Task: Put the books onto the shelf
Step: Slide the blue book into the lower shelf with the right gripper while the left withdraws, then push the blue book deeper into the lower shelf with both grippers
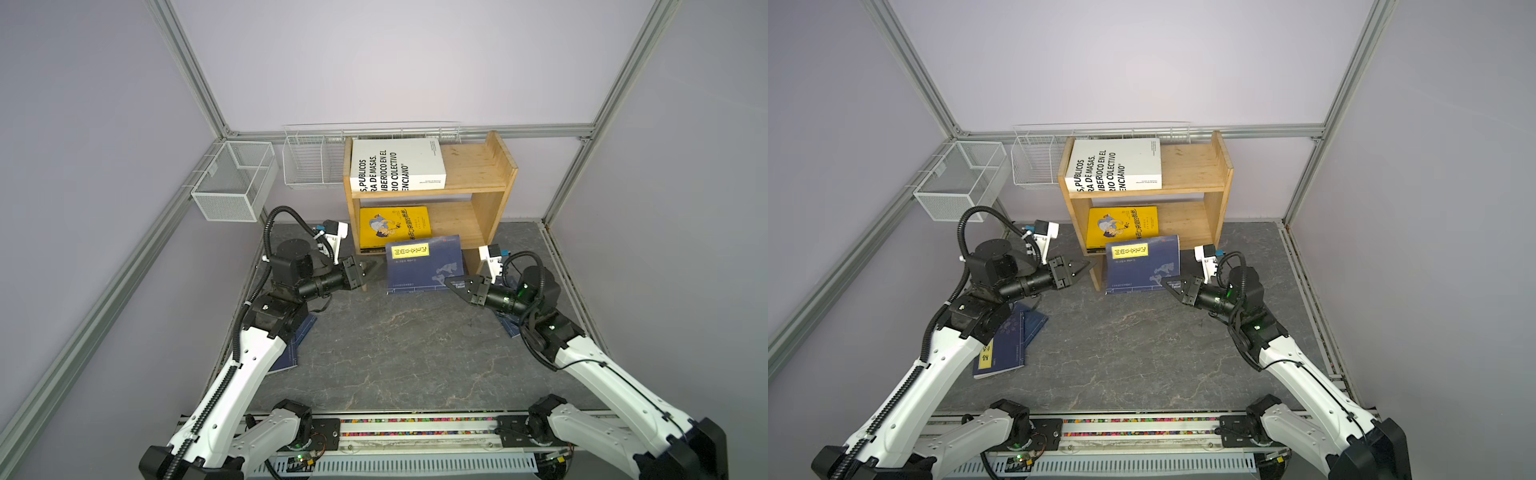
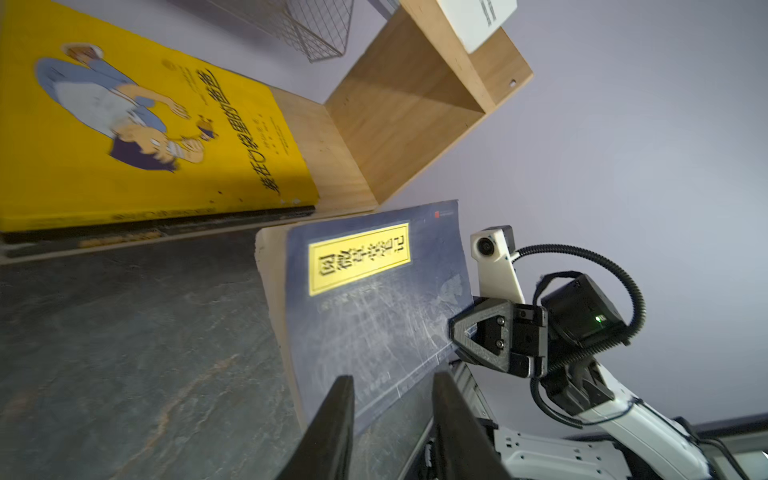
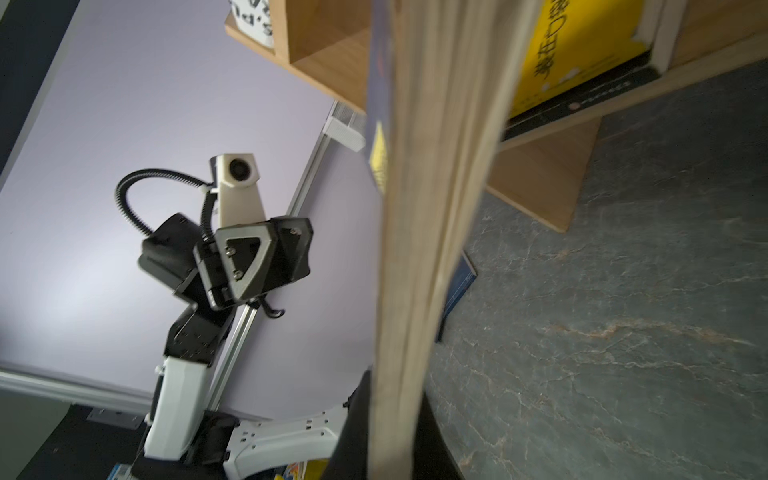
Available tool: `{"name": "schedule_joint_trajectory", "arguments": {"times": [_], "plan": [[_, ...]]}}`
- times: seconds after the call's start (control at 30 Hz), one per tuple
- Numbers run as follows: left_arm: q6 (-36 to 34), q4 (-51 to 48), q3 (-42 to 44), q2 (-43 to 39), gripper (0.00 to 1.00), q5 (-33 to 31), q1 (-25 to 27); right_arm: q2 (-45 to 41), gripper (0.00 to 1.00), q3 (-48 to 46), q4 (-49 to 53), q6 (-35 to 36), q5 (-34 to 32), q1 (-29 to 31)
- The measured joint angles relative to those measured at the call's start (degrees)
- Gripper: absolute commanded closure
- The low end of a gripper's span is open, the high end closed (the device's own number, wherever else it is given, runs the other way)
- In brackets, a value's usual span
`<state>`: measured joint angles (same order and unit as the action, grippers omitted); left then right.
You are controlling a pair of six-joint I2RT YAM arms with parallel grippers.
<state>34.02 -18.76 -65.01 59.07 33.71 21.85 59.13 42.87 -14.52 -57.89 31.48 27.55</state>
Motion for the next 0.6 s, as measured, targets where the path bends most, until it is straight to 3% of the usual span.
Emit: {"name": "schedule_joint_trajectory", "arguments": {"times": [0.3,0.53,0.6], "plan": [[-5.29,-4.68,-4.11,-0.26,0.55,-17.05,-0.5,14.01,0.94,9.6,-6.93,-1.01,-4.04,1.42],[-6.75,-7.37,-2.82,-4.66,0.48,-21.86,-1.81,21.07,0.94,15.76,-14.84,-4.17,-3.06,1.33],[-7.3,-7.56,-2.58,-5.81,0.39,-22.56,-1.97,23.41,0.93,18.34,-14.88,-4.2,-2.89,1.33]]}}
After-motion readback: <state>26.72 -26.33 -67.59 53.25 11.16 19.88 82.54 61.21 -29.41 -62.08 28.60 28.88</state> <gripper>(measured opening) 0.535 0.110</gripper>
